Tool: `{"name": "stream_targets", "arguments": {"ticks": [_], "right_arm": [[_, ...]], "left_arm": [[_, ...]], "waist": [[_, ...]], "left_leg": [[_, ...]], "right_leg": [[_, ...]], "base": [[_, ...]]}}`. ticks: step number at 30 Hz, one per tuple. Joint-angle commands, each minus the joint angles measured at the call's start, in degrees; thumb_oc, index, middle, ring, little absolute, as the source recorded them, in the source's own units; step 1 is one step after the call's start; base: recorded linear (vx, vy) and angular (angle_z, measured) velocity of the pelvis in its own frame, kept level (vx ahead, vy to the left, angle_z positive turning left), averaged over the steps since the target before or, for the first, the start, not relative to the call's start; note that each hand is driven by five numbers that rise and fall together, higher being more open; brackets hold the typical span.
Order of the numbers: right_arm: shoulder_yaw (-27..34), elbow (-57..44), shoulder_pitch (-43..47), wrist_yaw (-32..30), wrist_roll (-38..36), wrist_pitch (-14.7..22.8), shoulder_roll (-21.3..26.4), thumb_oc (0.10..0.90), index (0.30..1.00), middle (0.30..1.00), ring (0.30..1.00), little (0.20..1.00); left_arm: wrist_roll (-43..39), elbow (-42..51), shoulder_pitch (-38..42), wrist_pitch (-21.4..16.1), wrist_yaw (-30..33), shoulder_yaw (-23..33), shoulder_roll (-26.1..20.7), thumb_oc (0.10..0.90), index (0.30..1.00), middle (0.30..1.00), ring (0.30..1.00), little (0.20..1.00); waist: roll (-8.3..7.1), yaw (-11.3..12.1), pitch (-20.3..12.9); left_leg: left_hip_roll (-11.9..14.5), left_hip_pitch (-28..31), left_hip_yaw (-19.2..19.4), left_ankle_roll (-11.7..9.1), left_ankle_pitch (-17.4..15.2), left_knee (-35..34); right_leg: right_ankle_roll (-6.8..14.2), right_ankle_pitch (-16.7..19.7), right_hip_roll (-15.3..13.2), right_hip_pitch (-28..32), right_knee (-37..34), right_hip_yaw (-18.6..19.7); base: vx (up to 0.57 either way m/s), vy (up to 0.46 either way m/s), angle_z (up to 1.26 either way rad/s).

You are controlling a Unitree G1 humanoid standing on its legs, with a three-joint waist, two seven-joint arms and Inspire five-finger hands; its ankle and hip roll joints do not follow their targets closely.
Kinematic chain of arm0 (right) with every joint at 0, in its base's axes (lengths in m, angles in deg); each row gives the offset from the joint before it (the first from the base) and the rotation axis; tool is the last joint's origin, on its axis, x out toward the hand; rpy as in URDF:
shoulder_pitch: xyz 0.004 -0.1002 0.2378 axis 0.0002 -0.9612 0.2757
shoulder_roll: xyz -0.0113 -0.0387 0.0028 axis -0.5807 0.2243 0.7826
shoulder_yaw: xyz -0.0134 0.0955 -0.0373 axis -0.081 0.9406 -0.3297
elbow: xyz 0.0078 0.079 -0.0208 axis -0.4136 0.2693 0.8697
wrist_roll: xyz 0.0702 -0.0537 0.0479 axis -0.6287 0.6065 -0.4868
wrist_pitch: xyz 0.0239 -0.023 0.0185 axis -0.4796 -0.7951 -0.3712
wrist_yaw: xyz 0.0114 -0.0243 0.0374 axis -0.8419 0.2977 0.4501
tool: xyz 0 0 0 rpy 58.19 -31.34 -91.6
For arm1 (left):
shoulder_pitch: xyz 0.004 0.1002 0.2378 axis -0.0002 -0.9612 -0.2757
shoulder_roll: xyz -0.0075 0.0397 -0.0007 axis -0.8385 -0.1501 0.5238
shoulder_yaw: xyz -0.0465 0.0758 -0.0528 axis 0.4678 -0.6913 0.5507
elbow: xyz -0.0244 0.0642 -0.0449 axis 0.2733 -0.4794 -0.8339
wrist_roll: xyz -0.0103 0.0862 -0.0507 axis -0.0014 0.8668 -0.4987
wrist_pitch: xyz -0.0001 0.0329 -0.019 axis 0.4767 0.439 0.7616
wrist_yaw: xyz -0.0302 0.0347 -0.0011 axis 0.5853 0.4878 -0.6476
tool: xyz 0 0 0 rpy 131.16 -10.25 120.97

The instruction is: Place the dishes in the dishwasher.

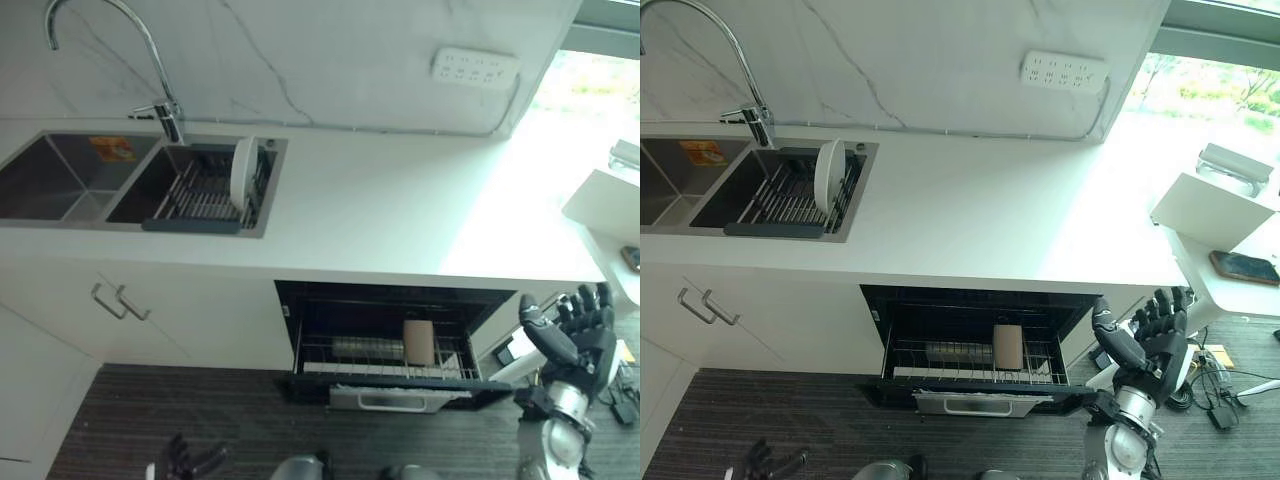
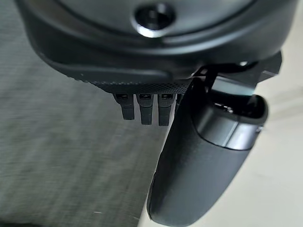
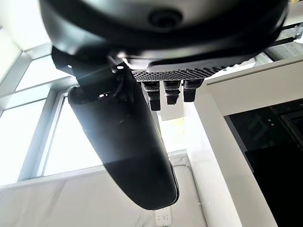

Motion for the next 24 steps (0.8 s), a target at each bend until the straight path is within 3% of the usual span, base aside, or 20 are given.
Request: {"name": "stream_targets", "arguments": {"ticks": [1, 6, 7, 8, 9, 10, 11, 14, 16, 18, 20, 24], "right_arm": [[4.1, -5.4, 5.3, 3.5, -1.7, 7.1, 4.8, 0.800, 0.900, 0.900, 0.900, 0.900], [4.2, -6.1, 6.3, 7.9, -5.4, 6.1, 6.6, 0.800, 0.900, 0.900, 0.900, 0.900], [4.2, -6.4, 6.5, 8.6, -5.3, 5.9, 6.7, 0.800, 0.900, 0.900, 0.900, 0.900], [4.0, -7.0, 6.4, 8.6, -4.1, 6.3, 7.1, 0.800, 0.900, 0.900, 0.900, 0.900], [3.2, -7.2, 7.0, 8.0, -4.1, 6.4, 7.3, 0.800, 0.900, 0.900, 0.900, 0.900], [2.7, -7.1, 8.2, 7.9, -3.7, 6.2, 7.0, 0.800, 0.900, 0.900, 0.900, 0.900], [1.7, -8.1, 9.4, 7.5, -1.1, 5.3, 6.9, 0.800, 0.900, 0.900, 0.900, 0.900], [0.9, -8.5, 10.2, 7.6, -0.4, 4.3, 7.5, 0.800, 0.900, 0.900, 0.900, 0.900], [1.0, -9.0, 10.3, 7.6, -0.9, 4.3, 8.1, 0.800, 0.900, 0.900, 0.900, 0.900], [1.4, -9.4, 10.1, 7.3, -1.4, 4.8, 8.8, 0.800, 0.900, 0.900, 0.900, 0.900], [2.1, -8.9, 9.9, 5.7, -1.5, 5.6, 9.2, 0.800, 0.900, 0.900, 0.900, 0.900], [2.8, -8.6, 9.7, 3.3, -1.2, 6.7, 8.7, 0.800, 0.900, 0.900, 0.900, 0.900]], "left_arm": [[-0.3, 3.0, 2.6, -4.6, -3.8, 0.2, -3.8, 0.800, 0.900, 0.900, 0.900, 0.900], [3.1, -1.6, 2.7, -4.6, -8.6, -4.0, -2.2, 0.800, 0.900, 0.900, 0.900, 0.900], [3.7, -1.8, 2.9, -4.6, -9.0, -4.8, -1.7, 0.800, 0.900, 0.900, 0.900, 0.900], [4.2, -1.8, 3.4, -4.5, -9.5, -6.8, -1.2, 0.800, 0.900, 0.900, 0.900, 0.900], [5.4, -1.8, 3.9, -4.6, -10.1, -8.7, -0.7, 0.800, 0.900, 0.900, 0.900, 0.900], [6.1, -2.0, 3.8, -4.8, -10.3, -9.6, -0.1, 0.800, 0.900, 0.900, 0.900, 0.900], [4.7, -3.2, 3.7, -3.9, -10.8, -9.5, 0.1, 0.800, 0.900, 0.900, 0.900, 0.900], [5.2, -6.5, 4.0, -4.0, -12.5, -8.6, 0.1, 0.800, 0.900, 0.900, 0.900, 0.900], [5.9, -7.7, 4.2, -4.5, -13.1, -8.6, 0.3, 0.800, 0.900, 0.900, 0.900, 0.900], [5.9, -8.5, 4.8, -4.5, -13.8, -9.2, 0.3, 0.800, 0.900, 0.900, 0.900, 0.900], [8.2, -9.2, 5.4, -4.2, -14.9, -10.5, -0.1, 0.800, 0.900, 0.900, 0.900, 0.900], [11.0, -8.9, 6.1, -4.2, -15.0, -12.9, -0.7, 0.800, 0.900, 0.900, 0.900, 0.900]], "waist": [[0.72, -1.0, 1.9], [0.28, -1.6, 2.1], [-0.24, -1.6, 2.4], [-1.93, -1.2, 3.7], [-2.25, -0.7, 5.4], [-1.93, -0.2, 5.9], [-0.83, 0.0, 6.2], [0.70, 0.2, 6.1], [1.10, 0.0, 5.9], [1.34, -0.6, 5.5], [1.70, -1.3, 4.8], [2.05, -1.5, 3.9]], "left_leg": [[-1.5, 4.6, -0.8, -0.9, -8.4, -0.1], [-1.9, 7.2, 0.8, -1.7, -7.6, -0.1], [-2.4, 8.1, 1.4, -1.7, -7.2, -0.1], [-3.5, 8.7, 2.2, -2.7, -3.6, 0.6], [-2.4, 4.4, 2.0, -4.3, -0.8, 6.4], [-1.0, 3.0, 1.1, -4.6, 0.4, 5.5], [2.8, 2.5, -0.2, -6.7, 5.0, -0.1], [8.8, -1.8, -4.5, -9.3, 7.9, -0.1], [11.1, -2.4, -5.6, -10.0, 7.7, -0.1], [11.6, -1.6, -4.8, -9.9, 4.5, -0.1], [10.0, 0.0, -4.8, -9.5, 0.5, -0.1], [6.8, 2.4, -5.6, -8.0, -3.2, -0.1]], "right_leg": [[3.4, 1.2, 0.0, 1.5, -1.8, 0.8], [1.9, -0.9, -0.8, 1.6, -1.8, 0.7], [1.6, -0.9, -1.3, 1.6, -1.8, 1.1], [0.9, -0.8, -2.7, 2.0, -1.8, 2.2], [0.1, -0.6, -2.7, 2.5, -1.8, 2.5], [0.1, -0.6, -2.5, 2.6, -1.8, 3.2], [0.3, -1.6, -2.0, 3.7, -1.8, 4.4], [0.6, -3.2, -1.7, 4.9, -1.8, 5.8], [1.0, -3.5, -2.7, 5.2, -1.8, 5.7], [1.6, -3.3, -4.2, 5.1, -1.8, 5.0], [2.5, -2.4, -6.0, 4.8, -1.8, 4.5], [4.7, -0.5, -8.5, 3.4, -1.8, 4.8]], "base": [[0.05, -0.093, 0.31], [0.06, -0.064, 0.15], [0.08, -0.060, -0.08], [0.04, -0.046, -0.12], [0.04, 0.066, -0.19], [0.10, 0.376, 0.05], [0.18, 0.518, -0.02], [0.17, 0.438, -0.23], [0.10, 0.348, -0.41], [0.06, 0.419, -0.40], [0.08, 0.508, -0.07], [0.05, 0.304, 0.01]]}}
